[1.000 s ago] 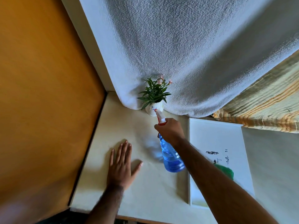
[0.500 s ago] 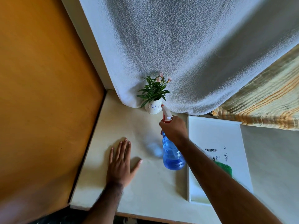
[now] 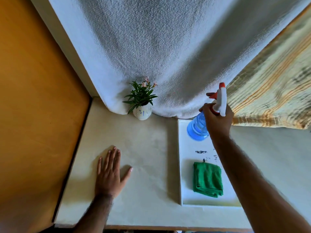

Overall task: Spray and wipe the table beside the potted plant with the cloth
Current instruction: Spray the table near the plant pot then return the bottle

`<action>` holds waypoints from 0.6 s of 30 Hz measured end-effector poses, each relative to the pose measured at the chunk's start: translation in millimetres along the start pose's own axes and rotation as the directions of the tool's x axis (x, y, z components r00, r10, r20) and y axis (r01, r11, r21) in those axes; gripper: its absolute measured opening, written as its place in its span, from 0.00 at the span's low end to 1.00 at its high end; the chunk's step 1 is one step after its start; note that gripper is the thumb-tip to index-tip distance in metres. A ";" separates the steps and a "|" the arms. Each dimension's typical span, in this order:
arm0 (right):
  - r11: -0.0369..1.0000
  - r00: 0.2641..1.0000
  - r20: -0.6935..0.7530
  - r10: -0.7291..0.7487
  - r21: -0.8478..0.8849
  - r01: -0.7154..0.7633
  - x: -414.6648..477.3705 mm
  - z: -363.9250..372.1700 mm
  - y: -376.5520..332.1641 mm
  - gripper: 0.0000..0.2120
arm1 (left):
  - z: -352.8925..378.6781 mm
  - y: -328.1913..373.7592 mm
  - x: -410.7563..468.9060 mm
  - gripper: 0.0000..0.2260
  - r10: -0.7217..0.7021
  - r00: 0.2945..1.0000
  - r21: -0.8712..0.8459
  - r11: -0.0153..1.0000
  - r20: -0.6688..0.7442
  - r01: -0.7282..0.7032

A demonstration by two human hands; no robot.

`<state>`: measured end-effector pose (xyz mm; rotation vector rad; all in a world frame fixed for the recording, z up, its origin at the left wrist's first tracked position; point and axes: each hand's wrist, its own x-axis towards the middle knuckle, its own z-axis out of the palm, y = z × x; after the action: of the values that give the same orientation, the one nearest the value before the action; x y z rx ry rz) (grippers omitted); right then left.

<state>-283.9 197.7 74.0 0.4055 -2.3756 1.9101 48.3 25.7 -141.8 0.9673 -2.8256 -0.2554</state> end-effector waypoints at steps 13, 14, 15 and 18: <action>0.996 0.993 0.107 -0.048 -0.065 0.055 11.4 2.8 77.6 0.10 | -0.8 1.3 1.0 0.40 0.006 1.000 0.026 1.000 -0.017 -0.006; 0.996 0.993 0.111 -0.044 -0.069 0.052 12.1 3.4 78.3 0.11 | -1.1 1.4 1.0 0.40 0.006 1.000 0.028 1.000 -0.011 -0.006; 0.996 0.993 0.114 -0.040 -0.078 0.049 13.3 4.6 77.5 0.11 | -1.6 1.2 1.2 0.40 0.004 1.000 0.030 1.000 -0.004 -0.004; 0.998 0.989 0.146 -0.007 -0.058 0.016 15.9 5.3 74.9 0.14 | -2.8 0.6 1.2 0.41 -0.003 1.000 0.025 1.000 0.017 0.002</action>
<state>-316.9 204.6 5.1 0.5718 -2.5061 1.8598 47.5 25.1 -138.8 0.9785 -2.8498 -0.2299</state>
